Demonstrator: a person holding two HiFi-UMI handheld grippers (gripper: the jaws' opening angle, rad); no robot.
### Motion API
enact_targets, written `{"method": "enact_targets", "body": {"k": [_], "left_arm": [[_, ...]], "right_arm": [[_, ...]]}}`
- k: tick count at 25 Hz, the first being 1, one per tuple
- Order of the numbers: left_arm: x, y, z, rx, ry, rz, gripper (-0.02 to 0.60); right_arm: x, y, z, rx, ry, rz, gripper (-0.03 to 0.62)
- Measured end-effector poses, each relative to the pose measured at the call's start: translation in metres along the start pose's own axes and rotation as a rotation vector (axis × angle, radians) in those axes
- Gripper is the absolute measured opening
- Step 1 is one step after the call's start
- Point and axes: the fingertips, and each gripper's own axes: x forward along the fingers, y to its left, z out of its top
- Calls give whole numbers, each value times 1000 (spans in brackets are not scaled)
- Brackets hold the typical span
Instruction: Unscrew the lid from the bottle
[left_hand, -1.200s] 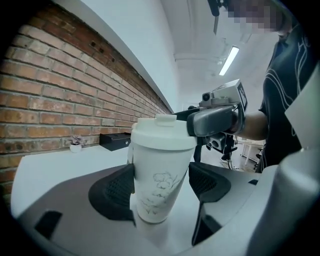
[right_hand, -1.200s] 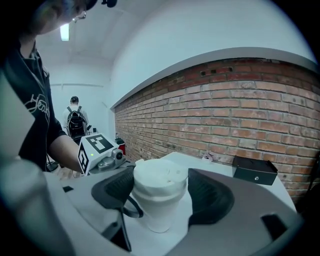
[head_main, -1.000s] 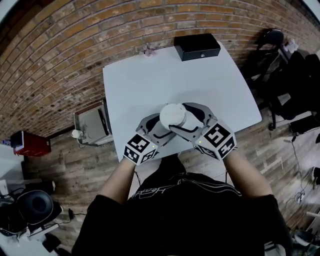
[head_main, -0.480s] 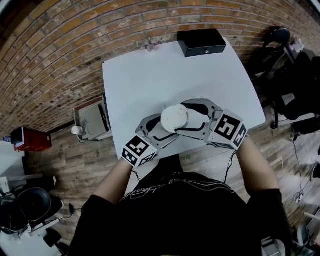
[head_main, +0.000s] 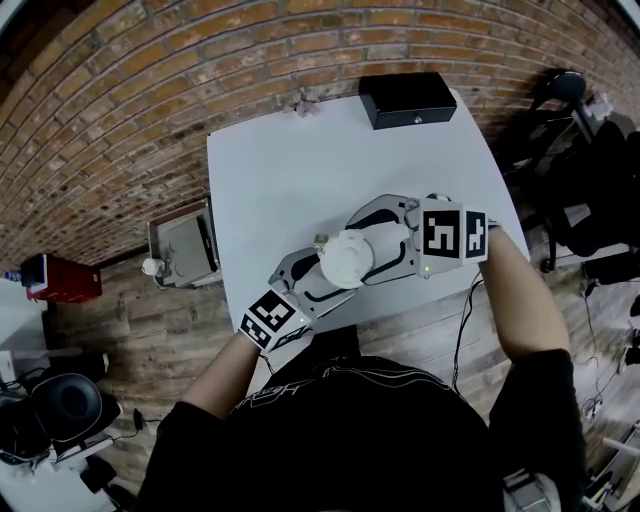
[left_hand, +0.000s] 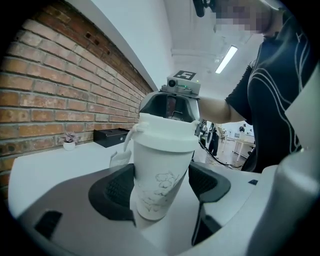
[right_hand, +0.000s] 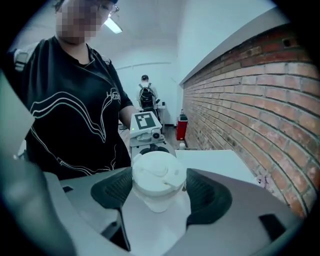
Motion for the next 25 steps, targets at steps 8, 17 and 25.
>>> {"method": "enact_targets", "body": {"k": [8,17,25], "left_arm": [[2,1,0,1,3,-9,357],[1,3,0,-2,-1,-2,357],[1,3,0,-5,-6,20,357]], "right_arm": [[-7,1,18,97,-126,-129,410],[-12,-7,22,401,-294,-540,423],[1,-9,13,449,-233,-750,374]]}}
